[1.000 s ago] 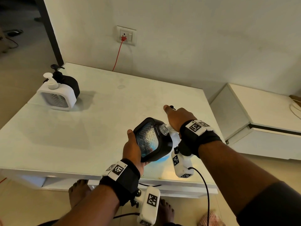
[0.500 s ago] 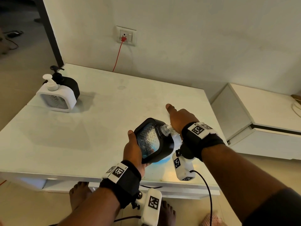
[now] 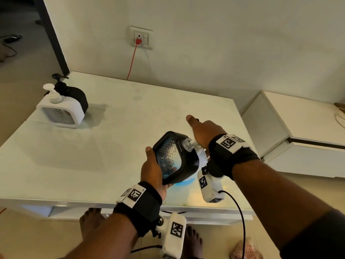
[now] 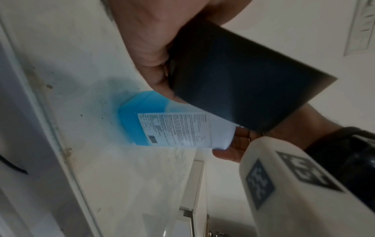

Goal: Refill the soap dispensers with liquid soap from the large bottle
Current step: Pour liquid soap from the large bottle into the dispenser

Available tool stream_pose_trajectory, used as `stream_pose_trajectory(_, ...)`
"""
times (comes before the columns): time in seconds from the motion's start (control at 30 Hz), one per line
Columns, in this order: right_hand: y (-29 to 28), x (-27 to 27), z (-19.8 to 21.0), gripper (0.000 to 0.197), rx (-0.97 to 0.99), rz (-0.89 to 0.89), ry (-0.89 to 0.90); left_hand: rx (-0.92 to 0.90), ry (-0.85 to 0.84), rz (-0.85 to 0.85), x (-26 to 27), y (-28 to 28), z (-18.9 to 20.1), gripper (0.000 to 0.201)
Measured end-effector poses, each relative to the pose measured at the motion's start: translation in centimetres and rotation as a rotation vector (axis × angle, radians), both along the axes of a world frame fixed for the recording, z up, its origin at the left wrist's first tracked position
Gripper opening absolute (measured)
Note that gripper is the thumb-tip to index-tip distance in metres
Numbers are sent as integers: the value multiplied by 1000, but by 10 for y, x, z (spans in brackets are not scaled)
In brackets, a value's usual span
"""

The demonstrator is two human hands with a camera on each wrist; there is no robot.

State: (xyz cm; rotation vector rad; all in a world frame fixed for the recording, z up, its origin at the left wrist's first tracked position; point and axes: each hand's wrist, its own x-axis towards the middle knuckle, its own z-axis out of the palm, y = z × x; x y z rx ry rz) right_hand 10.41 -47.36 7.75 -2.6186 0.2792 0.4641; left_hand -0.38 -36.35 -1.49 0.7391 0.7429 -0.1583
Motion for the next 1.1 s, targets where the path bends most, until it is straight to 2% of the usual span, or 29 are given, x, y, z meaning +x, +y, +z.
stream_pose_trajectory(0.1, -1, -1, 0, 81, -14, -3, -7, 4, 6, 1, 1, 1, -1, 44)
stream_pose_trajectory(0.2, 1, -1, 4, 85, -11, 35, 18, 8, 6, -7, 1, 1, -3, 50)
stream_pose_trajectory(0.37, 5, -4, 15, 91, 123, 74, 99, 21, -10, -15, 1, 4, 2, 56)
stream_pose_trajectory(0.47, 1, -2, 8, 83, 85, 49, 51, 27, -12, -16, 1, 3, 4, 58)
stream_pose_trajectory(0.53, 0, -1, 3, 89, 57, 9, 52, 34, -5, -10, 0, 2, 3, 58)
stream_pose_trajectory(0.67, -2, -1, 1, 78, 42, -28, 34, 37, 3, 3, 0, 1, 2, 54)
stream_pose_trajectory(0.87, 2, 0, 2, 71, 29, 19, 56, 43, 13, -5, 1, 5, 0, 53)
stream_pose_trajectory(1.0, 1, -4, 12, 93, 177, 48, 135, 37, 15, -15, 1, 8, -3, 60)
stream_pose_trajectory(1.1, 2, -4, 9, 92, 138, 41, 90, 42, 17, -16, 1, 7, -3, 59)
